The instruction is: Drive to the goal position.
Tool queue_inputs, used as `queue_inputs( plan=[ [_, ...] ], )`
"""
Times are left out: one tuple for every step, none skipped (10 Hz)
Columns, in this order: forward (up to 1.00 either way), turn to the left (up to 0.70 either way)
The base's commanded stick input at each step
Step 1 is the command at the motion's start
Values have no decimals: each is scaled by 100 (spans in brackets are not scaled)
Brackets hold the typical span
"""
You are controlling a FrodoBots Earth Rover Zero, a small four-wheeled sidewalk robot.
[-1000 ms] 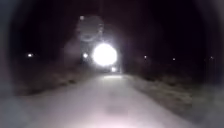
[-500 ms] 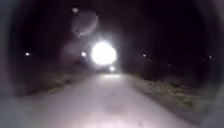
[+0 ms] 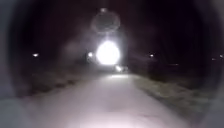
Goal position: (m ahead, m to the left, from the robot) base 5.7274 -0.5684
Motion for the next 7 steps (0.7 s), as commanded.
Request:
queue_inputs(
  plan=[
    [100, 0],
    [100, 0],
    [100, 0],
    [100, 0],
    [100, 0],
    [100, 0],
    [100, 0]
  ],
)
